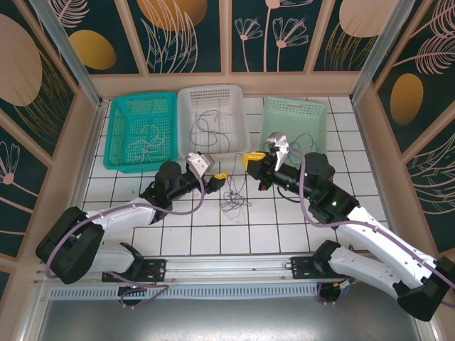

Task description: Untangle the cables

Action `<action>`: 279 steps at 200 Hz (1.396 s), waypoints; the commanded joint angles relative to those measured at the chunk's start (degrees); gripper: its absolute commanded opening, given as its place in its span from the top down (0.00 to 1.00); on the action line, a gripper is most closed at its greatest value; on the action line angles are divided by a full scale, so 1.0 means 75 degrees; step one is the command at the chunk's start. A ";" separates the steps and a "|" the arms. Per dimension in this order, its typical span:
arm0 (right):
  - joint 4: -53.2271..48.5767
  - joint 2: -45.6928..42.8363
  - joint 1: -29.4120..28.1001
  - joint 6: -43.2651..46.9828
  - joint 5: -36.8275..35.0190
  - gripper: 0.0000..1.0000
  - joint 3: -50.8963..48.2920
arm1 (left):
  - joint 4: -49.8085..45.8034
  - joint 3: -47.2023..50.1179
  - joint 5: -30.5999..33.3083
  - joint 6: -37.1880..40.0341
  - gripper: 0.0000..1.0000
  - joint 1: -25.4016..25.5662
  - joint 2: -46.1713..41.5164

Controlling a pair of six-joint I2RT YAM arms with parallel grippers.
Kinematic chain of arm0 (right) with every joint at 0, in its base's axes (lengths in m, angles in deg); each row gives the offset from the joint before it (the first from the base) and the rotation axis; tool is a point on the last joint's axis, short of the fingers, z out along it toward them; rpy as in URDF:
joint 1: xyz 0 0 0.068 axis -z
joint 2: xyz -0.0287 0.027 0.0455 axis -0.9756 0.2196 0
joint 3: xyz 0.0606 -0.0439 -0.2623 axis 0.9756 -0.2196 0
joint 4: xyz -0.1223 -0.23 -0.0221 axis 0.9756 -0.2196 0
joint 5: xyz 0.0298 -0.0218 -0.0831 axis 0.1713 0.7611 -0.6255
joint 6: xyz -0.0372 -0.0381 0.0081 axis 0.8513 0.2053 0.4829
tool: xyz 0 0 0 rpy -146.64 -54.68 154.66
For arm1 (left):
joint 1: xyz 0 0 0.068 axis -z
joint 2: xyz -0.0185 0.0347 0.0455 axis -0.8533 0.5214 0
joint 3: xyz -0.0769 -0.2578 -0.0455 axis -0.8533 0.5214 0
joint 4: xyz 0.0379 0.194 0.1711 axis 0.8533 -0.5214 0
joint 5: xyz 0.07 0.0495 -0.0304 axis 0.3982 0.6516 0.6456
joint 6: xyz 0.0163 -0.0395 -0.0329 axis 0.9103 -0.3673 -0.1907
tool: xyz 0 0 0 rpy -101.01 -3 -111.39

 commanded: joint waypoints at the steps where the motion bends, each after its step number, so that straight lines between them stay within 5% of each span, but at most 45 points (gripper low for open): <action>1: 0.0202 -0.0092 0.0113 -0.0118 0.0186 1.00 0.0013 | -0.0046 0.0245 -0.0054 0.0338 0.24 0.0031 -0.0247; 67: 0.0230 0.0056 0.0198 -0.0187 0.0357 1.00 0.0119 | 0.0367 0.0343 -0.0780 0.0187 0.20 0.0087 -0.0257; 183: 0.0230 0.0372 0.0275 -0.0163 0.1400 1.00 0.0385 | 0.0296 0.0041 -0.0453 0.0825 0.22 0.0092 -0.0069; 279: 0.0669 0.0397 0.1117 -0.0777 0.3671 1.00 0.0336 | 0.0925 -0.0546 -0.0627 0.1661 0.19 0.0963 0.0353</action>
